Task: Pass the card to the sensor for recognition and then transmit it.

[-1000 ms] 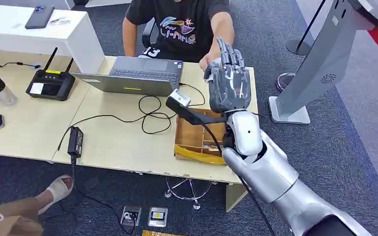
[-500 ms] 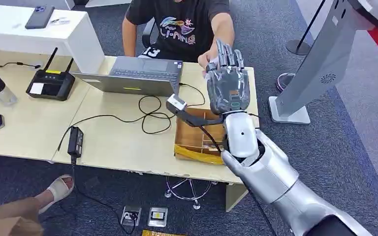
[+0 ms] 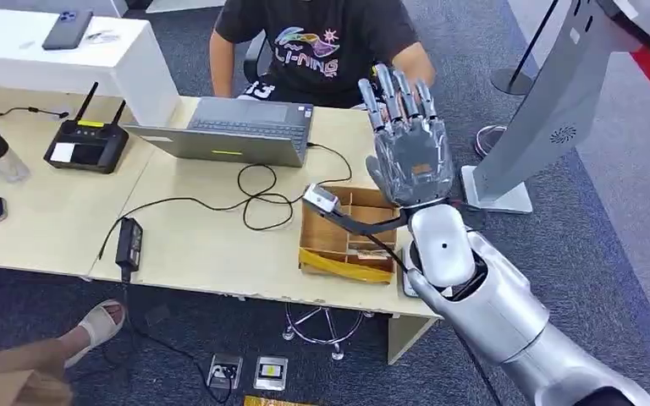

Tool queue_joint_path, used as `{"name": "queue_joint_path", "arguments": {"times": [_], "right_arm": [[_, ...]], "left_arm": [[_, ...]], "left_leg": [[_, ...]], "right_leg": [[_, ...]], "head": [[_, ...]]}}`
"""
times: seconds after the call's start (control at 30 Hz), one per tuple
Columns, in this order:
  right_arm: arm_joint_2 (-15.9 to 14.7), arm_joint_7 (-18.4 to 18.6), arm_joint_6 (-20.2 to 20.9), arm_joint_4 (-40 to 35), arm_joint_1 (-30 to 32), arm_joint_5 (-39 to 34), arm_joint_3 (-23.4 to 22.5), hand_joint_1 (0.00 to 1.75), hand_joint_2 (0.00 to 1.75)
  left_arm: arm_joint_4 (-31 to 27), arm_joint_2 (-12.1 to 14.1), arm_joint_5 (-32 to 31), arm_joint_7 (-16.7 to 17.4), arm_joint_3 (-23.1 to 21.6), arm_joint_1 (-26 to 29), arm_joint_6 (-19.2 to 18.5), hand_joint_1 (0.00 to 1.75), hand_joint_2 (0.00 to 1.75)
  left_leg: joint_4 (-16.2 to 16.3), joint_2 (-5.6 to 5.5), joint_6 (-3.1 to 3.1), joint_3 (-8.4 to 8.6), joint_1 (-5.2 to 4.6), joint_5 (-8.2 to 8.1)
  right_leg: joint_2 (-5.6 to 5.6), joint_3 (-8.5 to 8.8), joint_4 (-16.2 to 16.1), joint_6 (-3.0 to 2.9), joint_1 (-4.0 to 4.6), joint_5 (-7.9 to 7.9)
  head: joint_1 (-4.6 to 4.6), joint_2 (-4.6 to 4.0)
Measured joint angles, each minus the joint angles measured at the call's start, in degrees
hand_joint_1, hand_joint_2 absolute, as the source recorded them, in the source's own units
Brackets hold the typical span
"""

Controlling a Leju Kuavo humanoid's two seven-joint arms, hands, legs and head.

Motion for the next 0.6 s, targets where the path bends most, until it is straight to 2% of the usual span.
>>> {"name": "queue_joint_path", "arguments": {"times": [0.17, 0.4, 0.6], "right_arm": [[-0.5, 1.6, 0.9, -0.3, 0.0, 0.0, 0.6, 0.00, 1.75], [-3.7, 2.8, 1.6, -3.1, 2.4, -0.3, -1.3, 0.00, 1.75], [-8.5, 5.1, -2.4, -8.2, 8.5, -6.7, -7.0, 0.00, 1.75]], "left_arm": [[-0.3, -0.2, 0.0, 0.7, 0.0, 0.0, 0.0, 0.00, 1.75], [-0.4, -0.1, -0.5, 0.0, 0.0, 0.2, 0.0, 0.00, 1.75], [-0.4, 0.0, 1.2, -2.6, 0.0, 0.3, 0.0, 0.00, 1.75]], "left_leg": [[0.0, -0.01, 0.00, 0.00, -0.02, 0.00], [0.0, 0.00, 0.00, 0.02, -0.03, 0.00], [0.0, 0.00, 0.00, 0.02, -0.03, -0.01]], "right_leg": [[0.05, -0.02, 0.0, 0.00, -0.03, 0.00], [0.04, -0.03, 0.0, 0.00, -0.04, 0.00], [0.04, -0.04, 0.0, 0.00, -0.04, 0.00]], "head": [[0.00, 0.00], [0.00, 0.00], [0.02, 0.00]]}}
